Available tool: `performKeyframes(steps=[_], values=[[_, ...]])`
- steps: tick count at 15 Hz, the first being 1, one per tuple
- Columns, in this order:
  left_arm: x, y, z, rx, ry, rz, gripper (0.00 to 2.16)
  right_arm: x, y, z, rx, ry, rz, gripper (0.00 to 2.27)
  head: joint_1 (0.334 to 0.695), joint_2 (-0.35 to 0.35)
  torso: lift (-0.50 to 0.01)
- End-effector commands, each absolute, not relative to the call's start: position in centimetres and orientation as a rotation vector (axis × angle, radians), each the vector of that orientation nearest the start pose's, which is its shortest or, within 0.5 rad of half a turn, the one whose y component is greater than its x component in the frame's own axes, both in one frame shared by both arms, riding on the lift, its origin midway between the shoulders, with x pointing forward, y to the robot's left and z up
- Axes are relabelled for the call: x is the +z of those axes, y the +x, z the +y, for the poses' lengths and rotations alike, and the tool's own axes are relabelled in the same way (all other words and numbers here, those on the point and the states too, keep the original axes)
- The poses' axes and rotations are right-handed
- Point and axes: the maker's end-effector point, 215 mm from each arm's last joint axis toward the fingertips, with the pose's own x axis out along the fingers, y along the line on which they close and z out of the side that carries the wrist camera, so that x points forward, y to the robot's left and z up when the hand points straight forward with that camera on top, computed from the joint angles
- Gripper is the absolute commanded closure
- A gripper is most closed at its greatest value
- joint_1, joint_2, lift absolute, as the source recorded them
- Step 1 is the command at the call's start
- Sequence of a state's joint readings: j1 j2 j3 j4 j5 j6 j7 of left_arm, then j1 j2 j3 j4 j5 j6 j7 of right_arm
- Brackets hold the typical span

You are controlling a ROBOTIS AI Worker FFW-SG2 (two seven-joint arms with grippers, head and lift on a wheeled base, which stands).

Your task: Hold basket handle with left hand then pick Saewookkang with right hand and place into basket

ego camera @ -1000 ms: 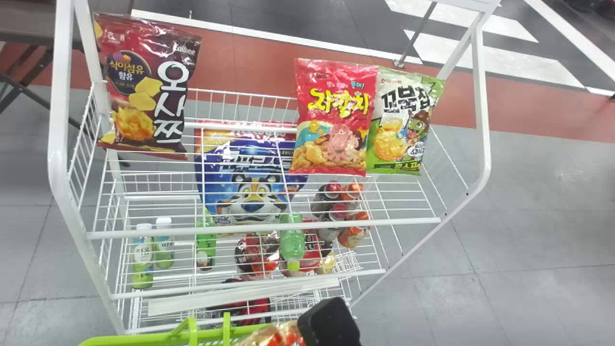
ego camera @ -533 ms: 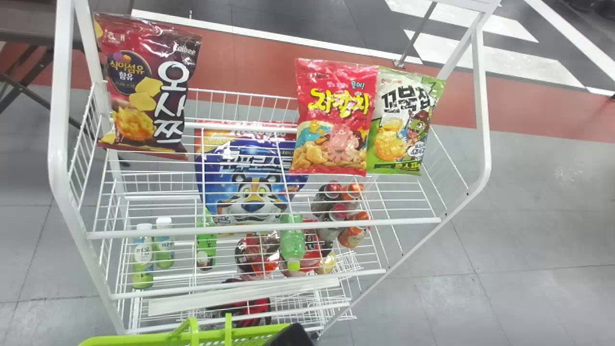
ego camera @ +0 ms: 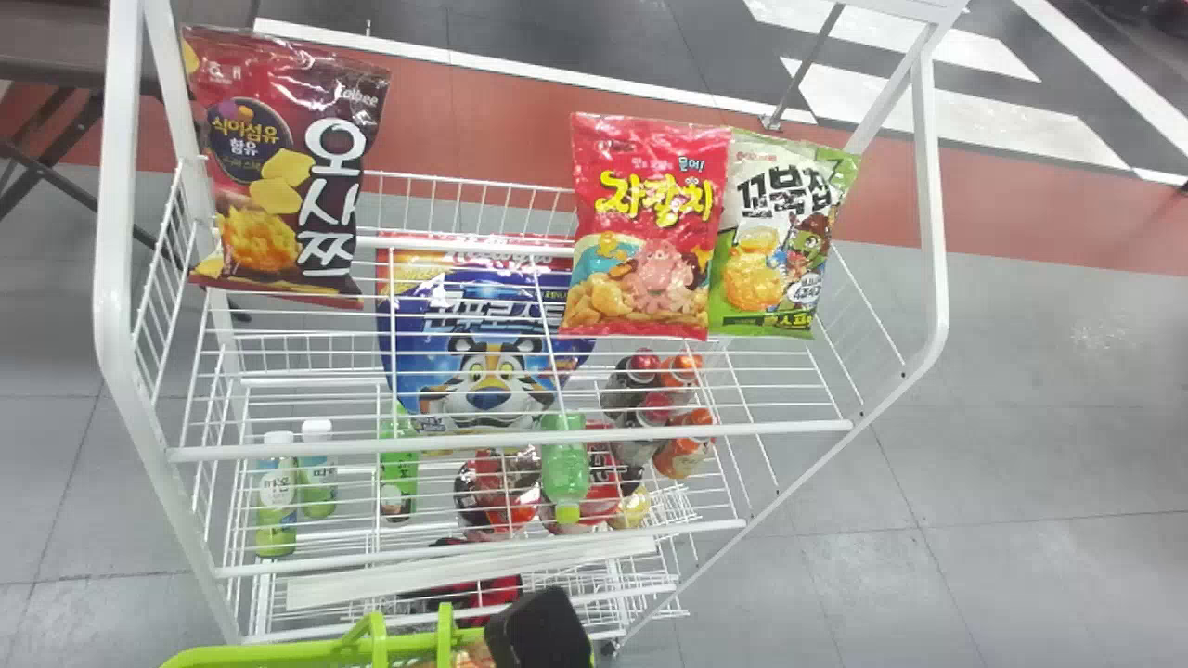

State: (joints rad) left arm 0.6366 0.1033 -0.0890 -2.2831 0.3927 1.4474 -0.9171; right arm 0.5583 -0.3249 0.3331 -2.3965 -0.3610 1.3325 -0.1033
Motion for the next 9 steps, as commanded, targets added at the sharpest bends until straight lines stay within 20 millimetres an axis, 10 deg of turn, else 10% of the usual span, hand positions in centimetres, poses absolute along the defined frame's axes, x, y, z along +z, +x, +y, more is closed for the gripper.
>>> performKeyframes(steps=[1,5,9], values=[[-42.8,11.3,-1.7,-1.136,-0.832,1.227,1.70,-51.5,20.4,-10.0,0.498,-0.116,1.132,0.06,0.695,-0.350,-0.019],[-42.6,11.3,-1.8,-1.138,-0.831,1.222,1.70,-49.2,22.0,-12.9,0.429,-0.113,1.082,0.08,0.695,-0.350,-0.019],[-42.7,11.3,-1.8,-1.138,-0.829,1.223,1.70,-43.9,29.1,-16.1,0.298,-0.054,0.815,0.12,0.695,-0.350,-0.019]])
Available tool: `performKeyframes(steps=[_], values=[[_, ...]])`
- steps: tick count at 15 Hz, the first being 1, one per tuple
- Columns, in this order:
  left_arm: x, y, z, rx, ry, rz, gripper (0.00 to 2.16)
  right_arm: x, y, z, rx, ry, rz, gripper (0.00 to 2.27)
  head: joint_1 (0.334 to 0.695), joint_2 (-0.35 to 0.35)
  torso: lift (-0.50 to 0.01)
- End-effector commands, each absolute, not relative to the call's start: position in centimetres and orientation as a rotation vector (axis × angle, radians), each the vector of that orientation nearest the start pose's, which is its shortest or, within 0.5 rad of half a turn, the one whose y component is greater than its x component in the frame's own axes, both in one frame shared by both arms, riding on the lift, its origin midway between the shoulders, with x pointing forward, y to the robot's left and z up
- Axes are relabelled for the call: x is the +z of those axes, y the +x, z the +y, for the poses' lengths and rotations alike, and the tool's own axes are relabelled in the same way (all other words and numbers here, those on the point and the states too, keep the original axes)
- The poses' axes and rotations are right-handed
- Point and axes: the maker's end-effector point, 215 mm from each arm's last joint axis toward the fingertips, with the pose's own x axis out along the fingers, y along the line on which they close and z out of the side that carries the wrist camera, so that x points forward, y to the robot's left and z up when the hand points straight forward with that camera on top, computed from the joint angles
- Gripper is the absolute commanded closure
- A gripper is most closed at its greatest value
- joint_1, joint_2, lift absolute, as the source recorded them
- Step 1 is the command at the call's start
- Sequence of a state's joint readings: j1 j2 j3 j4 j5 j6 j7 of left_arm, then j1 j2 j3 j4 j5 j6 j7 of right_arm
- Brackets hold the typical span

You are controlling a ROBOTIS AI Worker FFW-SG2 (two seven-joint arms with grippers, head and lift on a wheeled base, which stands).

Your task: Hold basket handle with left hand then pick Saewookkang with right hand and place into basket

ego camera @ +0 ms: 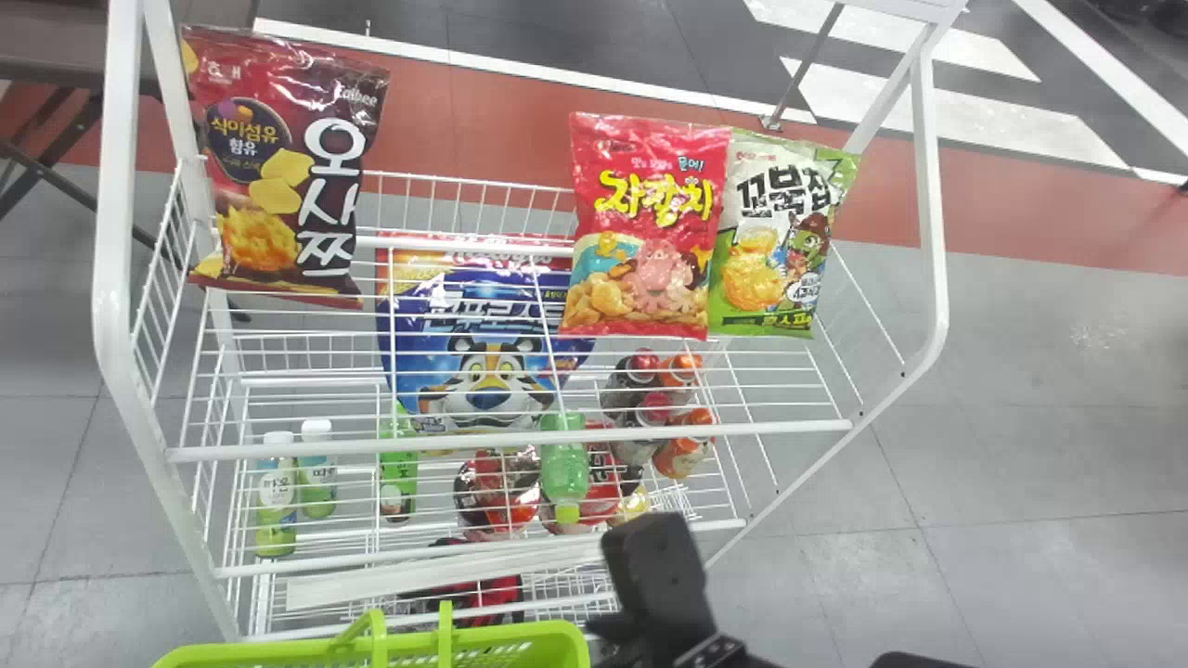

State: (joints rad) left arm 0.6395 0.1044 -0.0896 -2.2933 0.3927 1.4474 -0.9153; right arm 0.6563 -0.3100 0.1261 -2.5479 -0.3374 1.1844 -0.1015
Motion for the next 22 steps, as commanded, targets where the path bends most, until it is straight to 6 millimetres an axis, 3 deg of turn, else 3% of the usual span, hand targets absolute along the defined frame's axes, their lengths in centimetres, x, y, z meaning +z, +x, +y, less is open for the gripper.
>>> performKeyframes(steps=[1,6,9,16,19,22], values=[[-42.6,11.3,-1.8,-1.139,-0.830,1.223,1.70,-42.1,31.1,-16.7,0.269,-0.060,0.723,0.13,0.695,-0.350,-0.019],[-42.7,11.3,-1.8,-1.137,-0.833,1.217,1.70,-35.2,36.5,-17.9,0.185,-0.001,0.390,0.13,0.695,-0.350,-0.019],[-42.7,11.6,-1.9,-1.135,-0.830,1.207,1.70,-32.6,37.7,-18.9,0.135,0.040,0.257,0.13,0.695,-0.350,-0.019],[-42.9,12.0,-2.0,-1.138,-0.837,1.177,1.70,-30.4,37.7,-22.6,0.054,0.066,0.057,0.13,0.695,-0.350,-0.019],[-43.0,12.0,-1.8,-1.136,-0.839,1.176,1.70,-29.5,37.4,-26.3,0.001,0.082,0.015,0.13,0.695,-0.350,-0.019],[-42.9,12.0,-1.9,-1.140,-0.842,1.160,1.70,-29.5,37.2,-27.1,-0.008,0.076,0.000,0.13,0.695,-0.350,-0.019]])
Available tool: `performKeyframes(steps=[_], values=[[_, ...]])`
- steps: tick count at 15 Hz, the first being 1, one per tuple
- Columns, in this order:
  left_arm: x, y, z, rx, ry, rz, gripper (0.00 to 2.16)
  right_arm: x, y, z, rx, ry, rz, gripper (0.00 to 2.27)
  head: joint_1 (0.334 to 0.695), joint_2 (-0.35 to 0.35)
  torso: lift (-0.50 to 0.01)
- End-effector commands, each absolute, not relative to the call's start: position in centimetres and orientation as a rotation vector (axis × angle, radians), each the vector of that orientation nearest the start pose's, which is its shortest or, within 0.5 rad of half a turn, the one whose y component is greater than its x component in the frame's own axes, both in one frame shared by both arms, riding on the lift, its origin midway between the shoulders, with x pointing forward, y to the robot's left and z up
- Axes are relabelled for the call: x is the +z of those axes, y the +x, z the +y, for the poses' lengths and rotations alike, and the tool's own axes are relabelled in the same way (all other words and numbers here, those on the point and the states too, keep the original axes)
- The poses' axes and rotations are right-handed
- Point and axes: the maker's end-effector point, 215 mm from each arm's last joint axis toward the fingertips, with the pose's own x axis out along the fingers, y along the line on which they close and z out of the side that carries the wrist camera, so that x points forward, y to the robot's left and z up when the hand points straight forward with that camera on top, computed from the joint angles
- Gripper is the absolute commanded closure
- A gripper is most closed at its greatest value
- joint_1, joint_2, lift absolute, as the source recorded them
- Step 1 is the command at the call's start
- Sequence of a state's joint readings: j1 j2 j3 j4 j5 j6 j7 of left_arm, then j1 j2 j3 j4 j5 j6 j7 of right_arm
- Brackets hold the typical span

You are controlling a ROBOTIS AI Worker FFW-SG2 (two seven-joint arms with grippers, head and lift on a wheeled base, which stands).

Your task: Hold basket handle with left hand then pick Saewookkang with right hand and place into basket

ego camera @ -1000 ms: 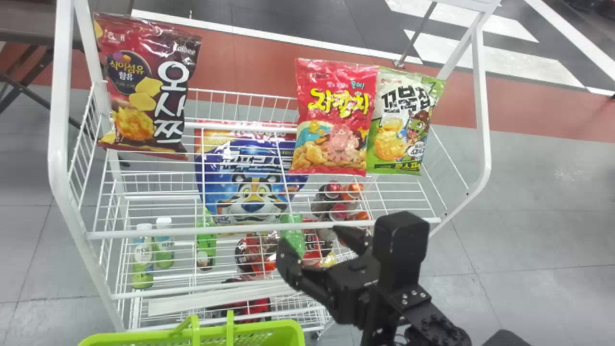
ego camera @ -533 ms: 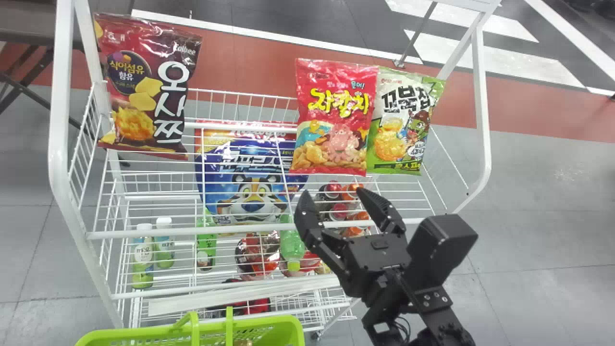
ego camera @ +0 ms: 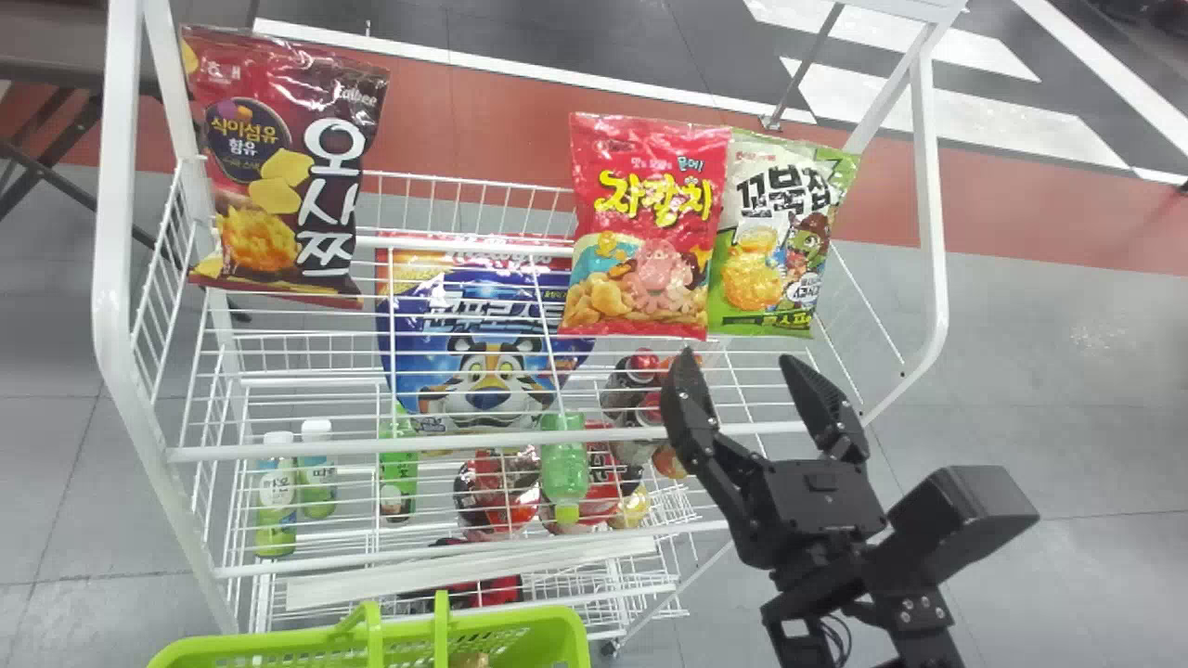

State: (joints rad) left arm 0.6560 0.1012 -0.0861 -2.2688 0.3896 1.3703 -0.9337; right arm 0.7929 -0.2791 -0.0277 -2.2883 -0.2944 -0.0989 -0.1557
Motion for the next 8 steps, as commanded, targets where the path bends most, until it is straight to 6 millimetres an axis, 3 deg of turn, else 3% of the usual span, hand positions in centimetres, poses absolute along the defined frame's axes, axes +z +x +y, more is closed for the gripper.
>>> performKeyframes(steps=[1,8], values=[[-42.86,11.99,-1.89,-1.139,-0.845,1.156,1.70,-29.50,37.05,-27.29,0.004,0.074,0.002,0.13,0.695,-0.350,-0.019],[-42.85,11.78,-1.71,-1.134,-0.856,1.150,1.70,-30.24,37.01,-27.90,0.009,0.066,0.041,0.13,0.695,-0.350,-0.019]])
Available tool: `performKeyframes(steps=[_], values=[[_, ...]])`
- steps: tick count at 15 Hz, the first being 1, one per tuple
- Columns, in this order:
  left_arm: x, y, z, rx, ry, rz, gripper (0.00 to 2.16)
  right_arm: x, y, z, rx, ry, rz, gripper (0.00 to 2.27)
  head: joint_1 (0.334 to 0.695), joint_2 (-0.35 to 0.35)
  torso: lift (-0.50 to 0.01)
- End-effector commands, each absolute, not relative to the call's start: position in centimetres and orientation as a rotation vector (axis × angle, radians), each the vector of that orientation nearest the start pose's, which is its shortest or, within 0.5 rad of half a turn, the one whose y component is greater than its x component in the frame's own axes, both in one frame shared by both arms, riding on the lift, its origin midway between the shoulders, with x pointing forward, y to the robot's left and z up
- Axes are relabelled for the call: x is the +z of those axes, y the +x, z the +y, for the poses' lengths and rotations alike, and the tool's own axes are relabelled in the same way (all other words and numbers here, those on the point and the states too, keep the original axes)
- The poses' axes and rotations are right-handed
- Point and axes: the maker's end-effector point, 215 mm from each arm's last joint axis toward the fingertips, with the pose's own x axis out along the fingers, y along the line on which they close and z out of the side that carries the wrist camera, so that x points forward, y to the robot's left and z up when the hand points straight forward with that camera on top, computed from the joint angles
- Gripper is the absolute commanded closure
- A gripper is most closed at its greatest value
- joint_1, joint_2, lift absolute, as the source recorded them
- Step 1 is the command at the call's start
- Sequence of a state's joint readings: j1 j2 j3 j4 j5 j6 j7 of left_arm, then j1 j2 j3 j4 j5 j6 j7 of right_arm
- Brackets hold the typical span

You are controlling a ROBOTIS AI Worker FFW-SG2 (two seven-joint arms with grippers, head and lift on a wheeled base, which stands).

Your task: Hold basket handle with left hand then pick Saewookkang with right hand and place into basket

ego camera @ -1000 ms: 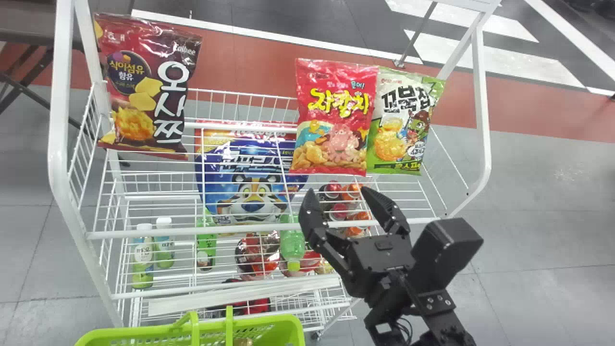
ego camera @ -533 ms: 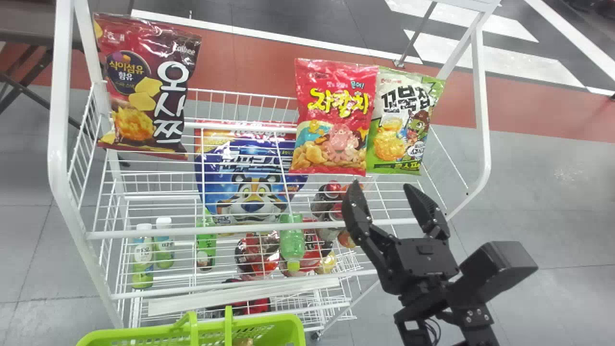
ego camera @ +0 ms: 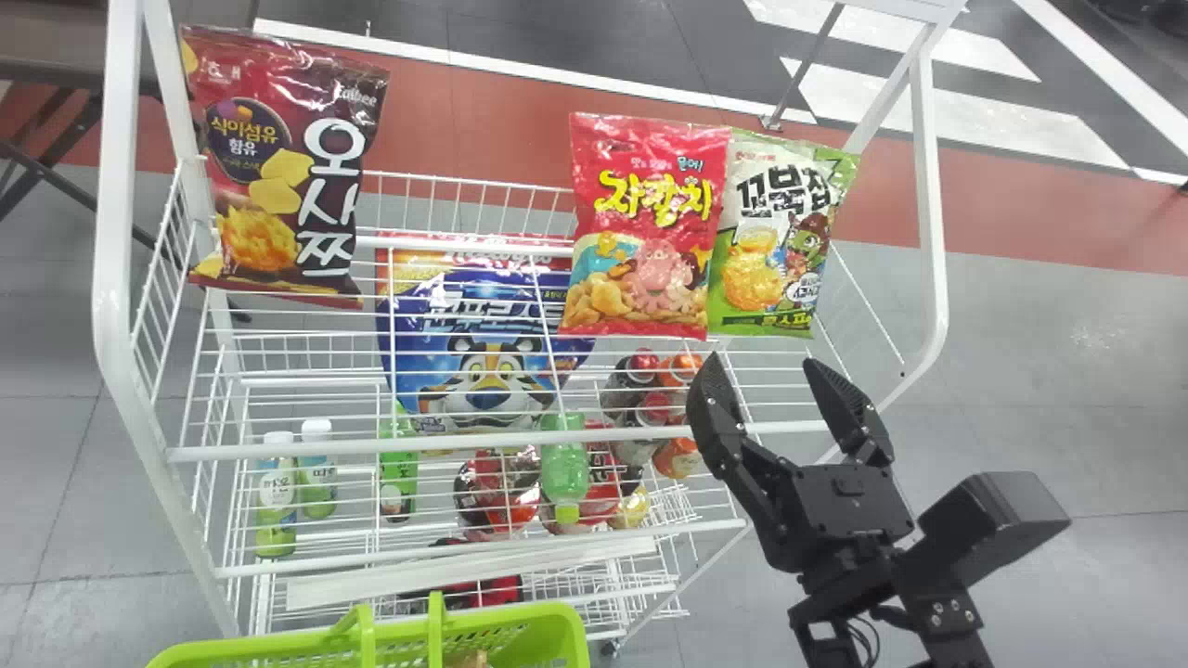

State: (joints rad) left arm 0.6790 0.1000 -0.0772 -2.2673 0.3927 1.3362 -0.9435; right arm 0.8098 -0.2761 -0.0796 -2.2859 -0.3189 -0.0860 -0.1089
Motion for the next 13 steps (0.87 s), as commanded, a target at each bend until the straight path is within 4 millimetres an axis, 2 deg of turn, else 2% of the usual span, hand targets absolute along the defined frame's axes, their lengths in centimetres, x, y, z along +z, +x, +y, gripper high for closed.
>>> performKeyframes(steps=[1,13], values=[[-42.82,11.80,-1.75,-1.134,-0.857,1.149,1.70,-30.52,37.00,-27.85,0.010,0.065,0.051,0.13,0.695,-0.350,-0.019],[-42.94,11.40,-1.74,-1.129,-0.865,1.160,1.71,-31.07,36.90,-27.37,0.018,0.059,0.070,0.13,0.695,-0.350,-0.019]])
